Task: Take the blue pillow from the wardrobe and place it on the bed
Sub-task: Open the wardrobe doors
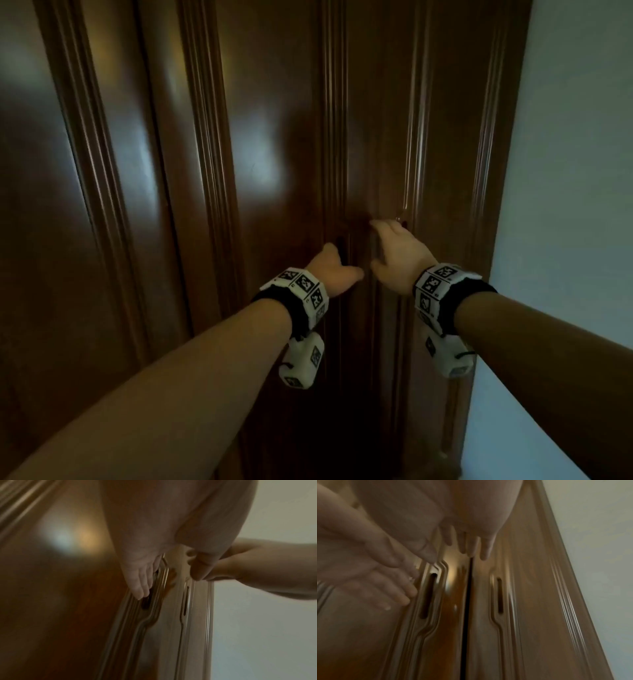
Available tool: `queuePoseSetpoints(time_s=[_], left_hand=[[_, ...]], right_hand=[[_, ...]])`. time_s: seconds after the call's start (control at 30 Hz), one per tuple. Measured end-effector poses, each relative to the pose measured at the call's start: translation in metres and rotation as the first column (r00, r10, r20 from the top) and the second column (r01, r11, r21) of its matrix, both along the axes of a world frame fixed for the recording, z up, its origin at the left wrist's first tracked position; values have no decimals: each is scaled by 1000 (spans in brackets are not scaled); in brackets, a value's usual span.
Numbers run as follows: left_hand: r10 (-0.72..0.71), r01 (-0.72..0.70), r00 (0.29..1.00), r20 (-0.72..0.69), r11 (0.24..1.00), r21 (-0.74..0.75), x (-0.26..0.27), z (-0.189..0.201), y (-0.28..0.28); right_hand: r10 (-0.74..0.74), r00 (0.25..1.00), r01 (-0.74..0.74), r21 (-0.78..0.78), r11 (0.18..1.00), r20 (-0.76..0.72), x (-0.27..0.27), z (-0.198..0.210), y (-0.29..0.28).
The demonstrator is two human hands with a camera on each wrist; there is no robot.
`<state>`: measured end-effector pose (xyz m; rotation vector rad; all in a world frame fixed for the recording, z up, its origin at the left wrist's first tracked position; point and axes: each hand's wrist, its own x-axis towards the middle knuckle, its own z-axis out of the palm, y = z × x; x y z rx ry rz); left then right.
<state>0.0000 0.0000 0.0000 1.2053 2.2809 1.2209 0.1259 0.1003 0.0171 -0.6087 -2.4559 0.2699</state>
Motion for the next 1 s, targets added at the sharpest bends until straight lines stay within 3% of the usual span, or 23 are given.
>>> queuePoseSetpoints(time_s=[0.1,0.2,0.3,0.5,0.67,0.83,1.0], left_hand=[[77,-80,995,70,996,33,2,-3,14],[229,-225,972,-56,972,72,10,-6,30],[350,-343,894,-281,936,74,26,-18,48],[451,-459,805,-385,885,77,41,-34,78],[534,-573,756,-378,819,11,41,-30,93],[566,-552,796,-215,824,125,39,-42,94],[511,-503,847,-144,859,89,30,-34,83]], right_hand=[[-75,991,39,-307,951,-108,-3,-11,29],[-109,975,4,-471,882,-195,-11,-23,56],[-137,967,-1,-536,844,-217,-25,-33,74],[-167,950,-22,-595,804,-262,-47,-41,94],[-134,942,-95,-628,772,-307,-53,-53,124],[-136,899,-290,-799,527,-416,-41,-46,131],[-170,864,-338,-797,500,-473,-30,-52,134]])
